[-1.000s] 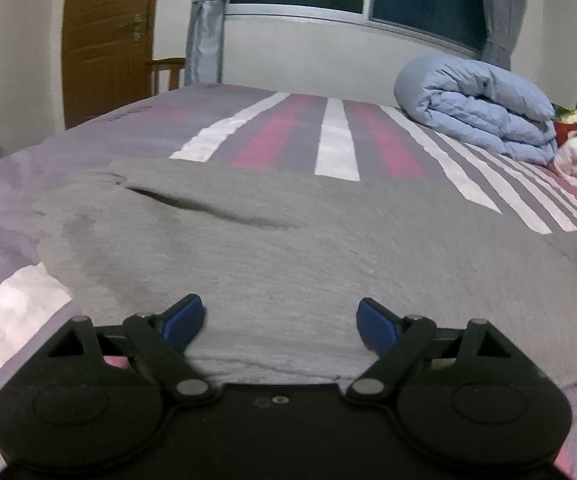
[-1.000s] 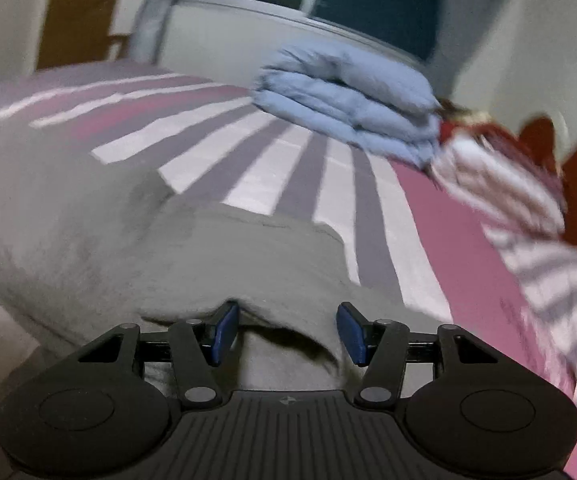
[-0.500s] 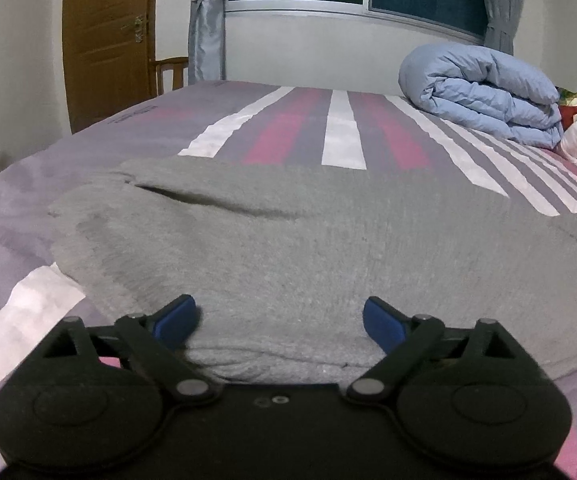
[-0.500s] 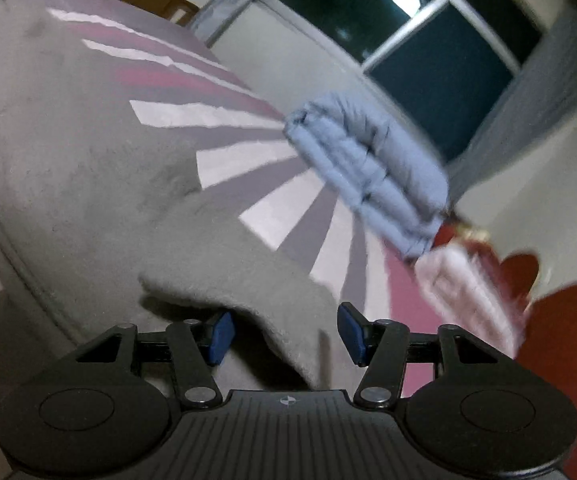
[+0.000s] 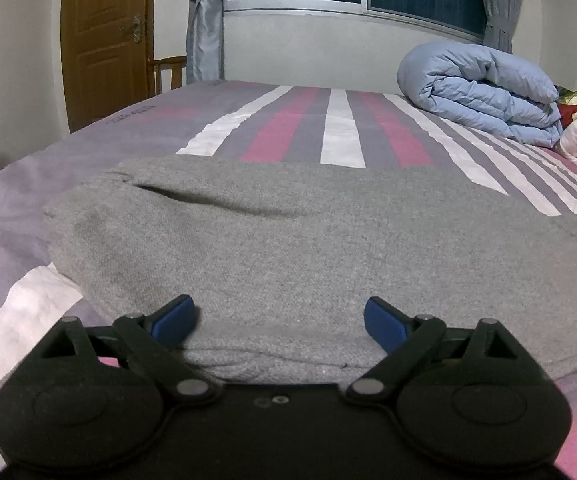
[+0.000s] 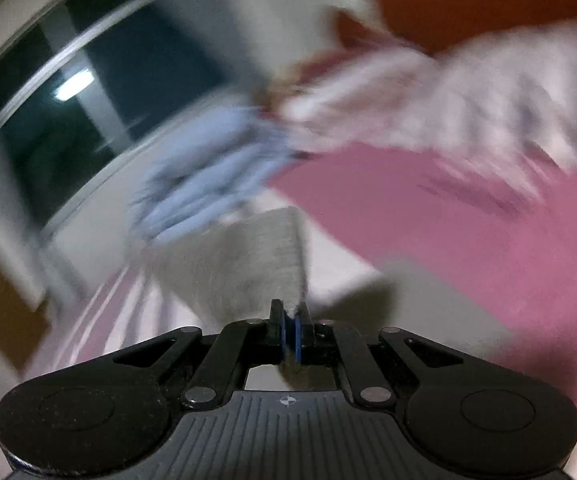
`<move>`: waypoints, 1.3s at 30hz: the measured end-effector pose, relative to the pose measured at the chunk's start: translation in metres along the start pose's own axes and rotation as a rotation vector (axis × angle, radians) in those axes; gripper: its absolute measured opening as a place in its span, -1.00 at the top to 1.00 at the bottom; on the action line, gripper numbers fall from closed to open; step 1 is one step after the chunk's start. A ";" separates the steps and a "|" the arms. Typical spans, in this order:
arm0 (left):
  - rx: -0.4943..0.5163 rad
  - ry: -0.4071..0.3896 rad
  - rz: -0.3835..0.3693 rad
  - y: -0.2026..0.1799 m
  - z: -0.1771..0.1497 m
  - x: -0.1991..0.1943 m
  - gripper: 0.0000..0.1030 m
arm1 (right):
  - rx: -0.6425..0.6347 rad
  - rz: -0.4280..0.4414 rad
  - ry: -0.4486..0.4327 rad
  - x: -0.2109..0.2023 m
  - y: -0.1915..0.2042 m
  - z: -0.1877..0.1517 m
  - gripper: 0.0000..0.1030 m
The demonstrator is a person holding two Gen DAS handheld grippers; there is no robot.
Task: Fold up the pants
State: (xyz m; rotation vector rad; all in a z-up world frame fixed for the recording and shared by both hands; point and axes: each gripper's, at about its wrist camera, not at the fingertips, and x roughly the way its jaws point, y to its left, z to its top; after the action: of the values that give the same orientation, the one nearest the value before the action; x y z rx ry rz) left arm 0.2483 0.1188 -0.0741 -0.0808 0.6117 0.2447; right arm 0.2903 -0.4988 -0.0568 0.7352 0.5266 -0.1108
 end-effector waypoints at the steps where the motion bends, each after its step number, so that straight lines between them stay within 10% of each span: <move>1: 0.000 0.001 -0.001 0.000 0.000 0.000 -0.67 | 0.053 -0.024 0.031 0.005 -0.018 0.001 0.91; 18: 0.005 0.008 -0.016 0.002 0.001 -0.002 -0.67 | 0.244 0.046 0.080 -0.005 -0.067 -0.003 0.91; 22: 0.006 0.005 -0.020 0.003 0.000 -0.002 -0.67 | 0.321 0.069 -0.032 -0.040 -0.084 0.004 0.31; 31: 0.007 0.001 -0.020 0.002 -0.001 -0.002 -0.69 | 0.561 0.148 -0.024 -0.043 -0.124 -0.003 0.31; 39: 0.012 0.003 -0.017 0.002 -0.001 -0.001 -0.72 | 0.404 0.040 0.102 -0.007 -0.094 0.013 0.22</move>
State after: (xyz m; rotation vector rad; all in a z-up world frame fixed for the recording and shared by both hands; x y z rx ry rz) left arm 0.2464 0.1204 -0.0740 -0.0752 0.6156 0.2245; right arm 0.2640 -0.5778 -0.1024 1.1494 0.5935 -0.1447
